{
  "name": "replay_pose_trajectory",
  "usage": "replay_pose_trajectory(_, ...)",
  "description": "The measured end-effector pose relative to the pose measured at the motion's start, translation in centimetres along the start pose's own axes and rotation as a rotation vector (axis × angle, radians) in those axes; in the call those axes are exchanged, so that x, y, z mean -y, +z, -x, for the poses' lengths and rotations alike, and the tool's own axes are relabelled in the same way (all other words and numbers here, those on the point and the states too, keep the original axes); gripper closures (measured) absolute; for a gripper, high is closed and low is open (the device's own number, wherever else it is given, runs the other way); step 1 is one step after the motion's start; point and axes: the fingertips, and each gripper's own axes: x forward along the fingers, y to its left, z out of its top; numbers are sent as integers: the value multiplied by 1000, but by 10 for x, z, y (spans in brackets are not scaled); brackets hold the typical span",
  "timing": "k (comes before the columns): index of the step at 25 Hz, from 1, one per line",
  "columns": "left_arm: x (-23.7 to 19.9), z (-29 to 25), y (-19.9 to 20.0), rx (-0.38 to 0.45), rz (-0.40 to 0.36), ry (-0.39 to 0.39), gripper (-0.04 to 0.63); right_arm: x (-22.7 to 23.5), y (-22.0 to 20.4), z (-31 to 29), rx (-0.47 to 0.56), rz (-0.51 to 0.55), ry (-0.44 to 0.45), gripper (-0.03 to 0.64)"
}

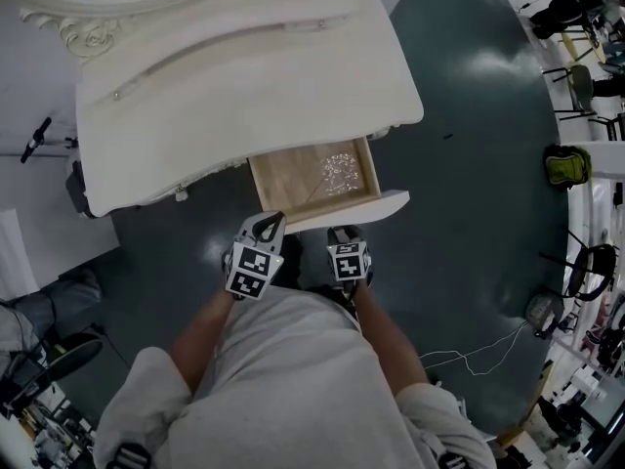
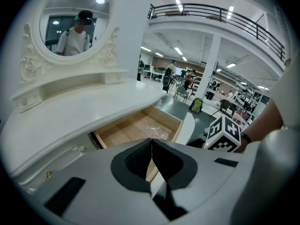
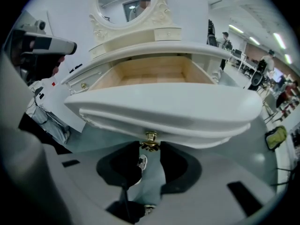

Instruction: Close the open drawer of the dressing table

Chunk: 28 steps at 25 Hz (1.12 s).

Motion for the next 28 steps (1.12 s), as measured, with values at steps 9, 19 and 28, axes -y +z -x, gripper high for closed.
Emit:
replay_pose_trajectory(9,-8,3,-2,-2,-5,-6,588,-2,6,-5,12,-9,-14,466)
replay_pose_trajectory(19,-15,4,5,21,-9,1,588,1,14,-8,14,-11,-16,466)
replay_pose_trajectory(28,-24,3,11,33,11,6,588,2,23,-10,13,-10,-23,466)
